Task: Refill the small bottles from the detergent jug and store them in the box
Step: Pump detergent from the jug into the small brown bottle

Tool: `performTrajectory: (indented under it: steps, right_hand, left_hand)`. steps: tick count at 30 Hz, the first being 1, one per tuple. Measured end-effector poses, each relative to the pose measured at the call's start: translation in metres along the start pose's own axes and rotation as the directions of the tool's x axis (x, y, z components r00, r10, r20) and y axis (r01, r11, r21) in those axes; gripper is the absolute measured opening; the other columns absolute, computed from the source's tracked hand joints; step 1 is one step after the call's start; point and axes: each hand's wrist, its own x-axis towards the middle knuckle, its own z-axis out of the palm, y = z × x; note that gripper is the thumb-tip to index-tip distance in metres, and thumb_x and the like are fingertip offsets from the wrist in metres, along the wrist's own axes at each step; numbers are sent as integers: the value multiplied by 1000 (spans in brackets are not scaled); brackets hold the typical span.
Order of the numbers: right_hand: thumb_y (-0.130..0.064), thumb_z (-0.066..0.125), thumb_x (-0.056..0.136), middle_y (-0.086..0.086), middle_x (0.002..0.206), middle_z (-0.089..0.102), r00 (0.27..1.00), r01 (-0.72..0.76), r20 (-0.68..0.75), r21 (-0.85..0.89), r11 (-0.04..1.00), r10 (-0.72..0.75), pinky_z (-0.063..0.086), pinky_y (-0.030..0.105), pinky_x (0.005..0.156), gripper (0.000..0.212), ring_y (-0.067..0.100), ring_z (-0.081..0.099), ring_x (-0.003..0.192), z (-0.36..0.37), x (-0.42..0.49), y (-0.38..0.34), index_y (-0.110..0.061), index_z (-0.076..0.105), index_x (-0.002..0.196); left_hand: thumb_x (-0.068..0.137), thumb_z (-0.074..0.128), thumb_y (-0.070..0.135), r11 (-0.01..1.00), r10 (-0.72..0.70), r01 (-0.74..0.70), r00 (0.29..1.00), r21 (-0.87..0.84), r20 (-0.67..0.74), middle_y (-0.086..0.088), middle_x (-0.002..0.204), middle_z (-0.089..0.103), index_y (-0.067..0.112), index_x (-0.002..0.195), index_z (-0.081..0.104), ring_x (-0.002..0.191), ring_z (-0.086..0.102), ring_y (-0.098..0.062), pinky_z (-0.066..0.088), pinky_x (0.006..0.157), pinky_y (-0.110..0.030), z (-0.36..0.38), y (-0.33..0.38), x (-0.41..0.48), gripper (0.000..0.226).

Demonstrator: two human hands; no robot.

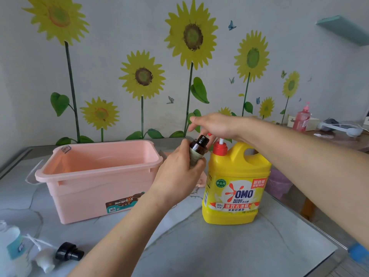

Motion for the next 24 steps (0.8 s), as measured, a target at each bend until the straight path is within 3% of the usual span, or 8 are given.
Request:
performTrajectory:
  steps: [4,7,9,11,15,18,24]
  right_hand:
    - [-54,26,104,13,113,65,1000,-7,-18,-91,996,6,44,36,91,52,27,68,85,10,3,2,-23,59,131]
    - [-55,24,104,13,117,64,999,-32,14,-93,995,34,43,44,99,53,28,68,91,4,3,-2,-24,57,132]
    - [-54,23,105,12,117,66,999,-31,21,-39,999,32,42,47,100,52,27,73,84,1,2,-2,-25,55,134]
    - [-54,24,105,13,121,64,1000,-18,-3,-33,999,18,41,45,102,53,27,74,83,3,2,0,-24,56,134]
    - [-56,25,104,13,122,64,999,-35,5,-121,992,36,40,42,104,54,27,62,99,7,2,-1,-26,60,129]
    - [-55,22,105,13,118,66,999,-32,33,-38,999,33,42,48,102,55,29,72,90,0,-1,-3,-25,56,134]
    - [-55,25,104,12,115,68,1000,-1,-3,-50,999,1,42,40,100,53,22,69,82,9,1,4,-24,60,130]
  left_hand:
    - [95,55,34,1000,6,-6,1000,-3,15,9,83,57,25,98,42,72,55,-9,43,60,-37,0,-2,-1,16]
    - [94,56,35,1000,1,-1,1000,-3,19,7,81,56,23,93,40,70,53,-11,44,61,-40,2,-1,-3,19]
    - [95,55,35,1000,2,-2,1000,-7,18,7,81,56,22,92,40,70,53,-12,44,63,-41,1,0,-2,20]
    - [95,55,35,1000,8,-8,1000,-9,13,8,79,55,23,93,40,69,53,-11,43,61,-40,0,2,-2,20]
    - [95,55,35,1000,7,-7,1000,6,25,11,79,53,26,92,38,68,52,-8,38,57,-36,0,0,-2,19]
    - [95,55,35,1000,-2,2,1000,0,22,9,79,54,24,90,39,68,52,-9,36,58,-36,1,0,-2,20]
    - [95,55,35,1000,0,0,1000,1,11,8,82,57,25,95,42,72,55,-9,39,57,-35,-1,-2,0,17]
